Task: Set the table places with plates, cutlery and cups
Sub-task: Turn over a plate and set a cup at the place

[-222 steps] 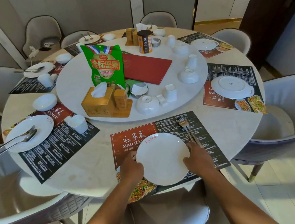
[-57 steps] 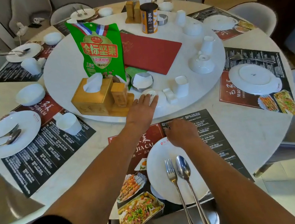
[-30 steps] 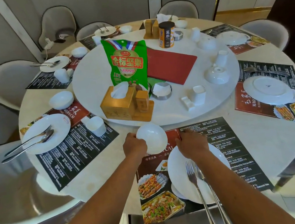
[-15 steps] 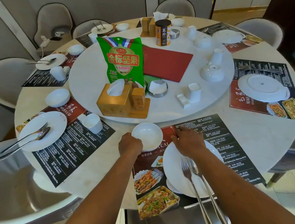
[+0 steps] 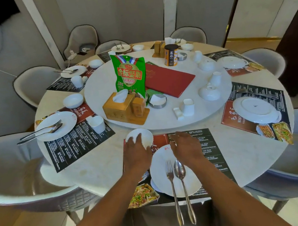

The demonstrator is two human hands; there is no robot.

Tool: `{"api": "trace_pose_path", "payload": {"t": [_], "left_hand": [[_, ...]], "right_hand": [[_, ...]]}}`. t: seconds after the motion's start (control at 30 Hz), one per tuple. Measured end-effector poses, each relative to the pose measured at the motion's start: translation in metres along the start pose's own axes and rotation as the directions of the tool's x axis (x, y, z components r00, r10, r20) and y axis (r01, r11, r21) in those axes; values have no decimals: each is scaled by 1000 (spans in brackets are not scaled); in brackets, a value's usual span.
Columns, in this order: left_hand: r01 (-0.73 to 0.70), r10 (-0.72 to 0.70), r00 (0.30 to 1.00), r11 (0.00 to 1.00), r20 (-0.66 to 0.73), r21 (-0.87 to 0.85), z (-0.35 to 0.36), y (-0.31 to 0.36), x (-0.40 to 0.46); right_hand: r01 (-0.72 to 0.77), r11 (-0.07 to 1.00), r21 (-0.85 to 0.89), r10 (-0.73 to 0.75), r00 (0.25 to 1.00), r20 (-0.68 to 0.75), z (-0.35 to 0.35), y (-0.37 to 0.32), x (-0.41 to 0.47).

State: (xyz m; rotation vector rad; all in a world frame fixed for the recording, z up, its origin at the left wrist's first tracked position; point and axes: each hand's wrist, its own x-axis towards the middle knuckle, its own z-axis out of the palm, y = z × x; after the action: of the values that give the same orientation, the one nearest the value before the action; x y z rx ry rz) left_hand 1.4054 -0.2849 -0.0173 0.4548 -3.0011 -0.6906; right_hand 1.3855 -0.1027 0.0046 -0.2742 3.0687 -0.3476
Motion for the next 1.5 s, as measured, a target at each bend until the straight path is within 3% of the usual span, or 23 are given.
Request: {"api": "trace_pose_path", "payload": {"t": [0.1, 0.27, 0.7, 1.0, 1.17, 1.33, 1.5], "left_hand": [[-207, 217, 976, 961, -34, 184, -3, 13, -18], [-369, 381, 925, 884, 14, 287, -6, 22, -30], [-438, 453, 892, 869, -11, 231, -3, 54, -37], [-320, 340, 940, 911, -35, 260, 40, 120, 6], [-91, 106, 993, 969, -55, 228, 64, 173, 54], [98, -91, 995, 973, -43, 210, 90, 203, 103], [206, -195, 978, 953, -69, 224, 110, 217, 127]], "right_hand": [[26, 1000, 13, -25, 997, -69, -10, 3, -12], [-5, 1000, 25, 9, 990, -138, -16, 6, -29], [-38, 998, 44, 46, 979, -198, -16, 33, -45], [-15, 998, 67, 22, 995, -97, -8, 106, 8], [31, 996, 86, -32, 999, 4, 4, 164, 59], [121, 991, 56, -127, 983, 135, 24, 205, 83], [194, 981, 7, -193, 976, 99, 35, 217, 84]]}}
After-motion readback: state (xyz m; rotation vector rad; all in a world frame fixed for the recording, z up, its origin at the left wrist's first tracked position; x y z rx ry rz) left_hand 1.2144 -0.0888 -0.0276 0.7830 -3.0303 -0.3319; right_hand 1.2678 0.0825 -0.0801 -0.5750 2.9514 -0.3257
